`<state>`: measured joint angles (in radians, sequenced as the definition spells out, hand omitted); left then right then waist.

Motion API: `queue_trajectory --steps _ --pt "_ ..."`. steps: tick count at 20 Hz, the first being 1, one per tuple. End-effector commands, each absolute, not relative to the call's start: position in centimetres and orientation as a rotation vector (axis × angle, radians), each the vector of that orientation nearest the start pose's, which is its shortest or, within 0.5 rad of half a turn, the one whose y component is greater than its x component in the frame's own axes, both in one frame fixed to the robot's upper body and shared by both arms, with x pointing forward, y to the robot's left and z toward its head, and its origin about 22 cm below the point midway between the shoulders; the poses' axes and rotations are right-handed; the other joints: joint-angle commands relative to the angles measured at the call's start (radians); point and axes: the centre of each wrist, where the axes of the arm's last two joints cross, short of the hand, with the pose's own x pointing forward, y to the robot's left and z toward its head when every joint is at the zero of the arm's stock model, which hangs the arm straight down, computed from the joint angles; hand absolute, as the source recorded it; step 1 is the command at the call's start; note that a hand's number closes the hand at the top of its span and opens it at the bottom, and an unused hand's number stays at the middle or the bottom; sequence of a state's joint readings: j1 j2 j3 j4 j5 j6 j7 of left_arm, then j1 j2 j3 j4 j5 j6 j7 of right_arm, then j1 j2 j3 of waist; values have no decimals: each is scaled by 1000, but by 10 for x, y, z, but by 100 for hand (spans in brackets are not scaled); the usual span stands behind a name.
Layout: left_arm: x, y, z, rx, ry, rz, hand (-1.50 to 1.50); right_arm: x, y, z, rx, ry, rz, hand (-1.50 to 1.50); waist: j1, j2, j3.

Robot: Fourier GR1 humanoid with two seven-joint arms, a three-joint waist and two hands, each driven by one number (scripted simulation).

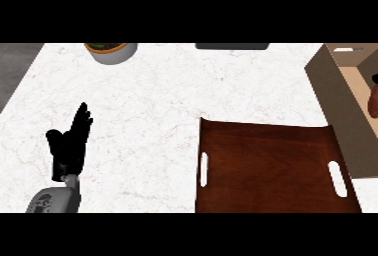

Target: Pick the sweet potato from the tray and place it in the cardboard box

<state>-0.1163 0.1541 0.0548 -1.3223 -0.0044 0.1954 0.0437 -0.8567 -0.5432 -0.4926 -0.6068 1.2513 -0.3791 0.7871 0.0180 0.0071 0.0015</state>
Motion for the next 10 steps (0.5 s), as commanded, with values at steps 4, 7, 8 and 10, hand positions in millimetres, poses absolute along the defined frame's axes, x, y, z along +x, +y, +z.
queue_trajectory --steps 4,7,8,10 --pt "255 272 -30 300 -1396 28 0 396 -425 115 -1471 -799 -242 -150 9 2 1" --pt "268 280 -18 286 -1397 46 0 386 -427 99 -1476 -980 -286 -150 2 2 2" --pt "264 283 -33 295 -1395 53 0 390 -426 112 -1455 -1055 -274 -150 -4 2 1" --pt "257 278 -35 287 -1382 57 0 389 -425 115 -1430 -1160 -406 -150 -5 0 2"
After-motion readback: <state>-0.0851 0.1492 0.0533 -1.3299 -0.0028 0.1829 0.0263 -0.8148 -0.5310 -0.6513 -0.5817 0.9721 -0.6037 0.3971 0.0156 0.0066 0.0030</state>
